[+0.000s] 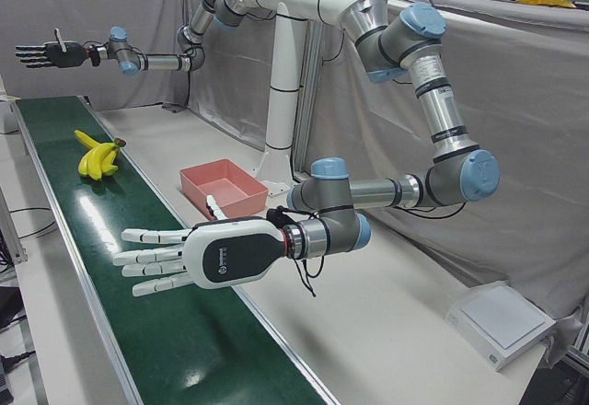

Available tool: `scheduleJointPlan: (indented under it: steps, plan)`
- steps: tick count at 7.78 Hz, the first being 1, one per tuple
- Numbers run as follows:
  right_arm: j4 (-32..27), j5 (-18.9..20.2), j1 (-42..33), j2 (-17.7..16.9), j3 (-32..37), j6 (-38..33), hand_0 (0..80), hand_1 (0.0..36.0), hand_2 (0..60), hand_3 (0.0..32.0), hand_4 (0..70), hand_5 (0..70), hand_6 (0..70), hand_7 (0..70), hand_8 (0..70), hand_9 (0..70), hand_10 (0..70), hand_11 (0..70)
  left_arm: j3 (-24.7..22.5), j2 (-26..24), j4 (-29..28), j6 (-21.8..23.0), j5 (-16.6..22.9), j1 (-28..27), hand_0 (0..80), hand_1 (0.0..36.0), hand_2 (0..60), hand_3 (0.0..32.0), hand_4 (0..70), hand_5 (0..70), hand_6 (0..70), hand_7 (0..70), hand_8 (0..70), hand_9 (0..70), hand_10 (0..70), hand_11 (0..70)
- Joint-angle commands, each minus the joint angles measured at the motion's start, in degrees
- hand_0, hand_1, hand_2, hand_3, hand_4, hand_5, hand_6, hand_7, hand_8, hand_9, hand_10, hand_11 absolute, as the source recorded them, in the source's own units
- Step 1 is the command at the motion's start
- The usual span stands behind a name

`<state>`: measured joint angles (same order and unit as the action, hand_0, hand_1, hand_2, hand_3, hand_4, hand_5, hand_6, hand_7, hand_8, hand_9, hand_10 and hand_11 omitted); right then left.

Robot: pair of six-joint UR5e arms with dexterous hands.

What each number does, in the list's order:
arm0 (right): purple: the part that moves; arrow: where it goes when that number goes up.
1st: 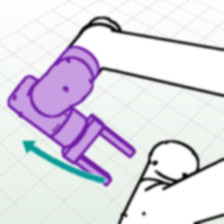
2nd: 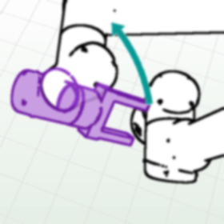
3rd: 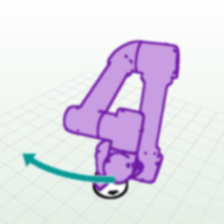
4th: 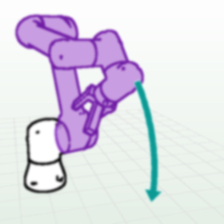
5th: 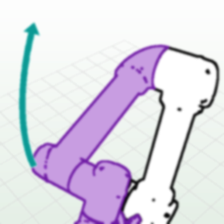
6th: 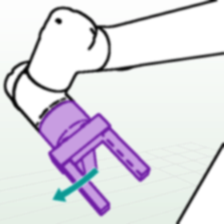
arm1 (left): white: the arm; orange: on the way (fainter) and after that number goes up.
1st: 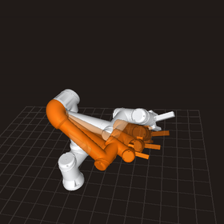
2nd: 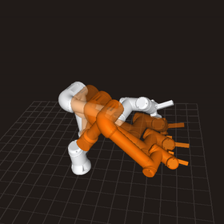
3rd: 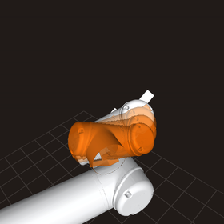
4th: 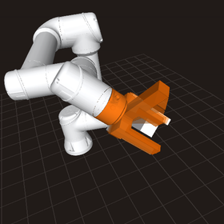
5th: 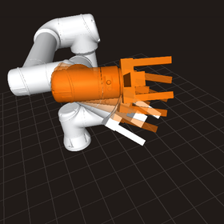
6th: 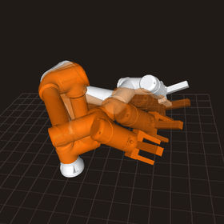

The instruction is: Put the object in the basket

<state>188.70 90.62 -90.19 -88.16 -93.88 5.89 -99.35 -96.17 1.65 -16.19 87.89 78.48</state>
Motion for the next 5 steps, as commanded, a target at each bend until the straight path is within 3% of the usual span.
scheduleJointPlan:
  steps: [1, 3, 5]
  plan:
    - [0.0, 0.0, 0.01, 0.0, 0.01, 0.0, 0.0, 0.0, 0.0, 0.0, 0.0, 0.0, 0.0, 0.0, 0.0, 0.0, 0.0, 0.0, 0.47, -0.51, 0.02, -0.15, -0.27, -4.29, 60.6, 15.2, 0.0, 3.6, 14.4, 13.4, 1.2, 6.5, 9.5, 8.7, 3.3, 7.0]
    - [0.0, 0.0, 0.01, 0.0, 0.01, 0.0, 0.0, 0.0, 0.0, 0.0, 0.0, 0.0, 0.0, 0.0, 0.0, 0.0, 0.0, 0.0, 1.52, -1.21, 0.02, -1.55, -0.88, -6.59, 60.7, 15.7, 0.0, 1.4, 16.9, 13.3, 1.4, 6.5, 8.6, 8.3, 4.3, 8.3]
    - [0.0, 0.0, 0.01, 0.0, 0.01, 0.0, 0.0, 0.0, 0.0, 0.0, 0.0, 0.0, 0.0, 0.0, 0.0, 0.0, 0.0, 0.0, 2.58, -1.74, 0.02, -2.0, -0.97, -6.68, 59.9, 14.8, 0.0, 1.2, 16.5, 13.4, 1.9, 6.5, 9.7, 9.1, 3.9, 7.6]
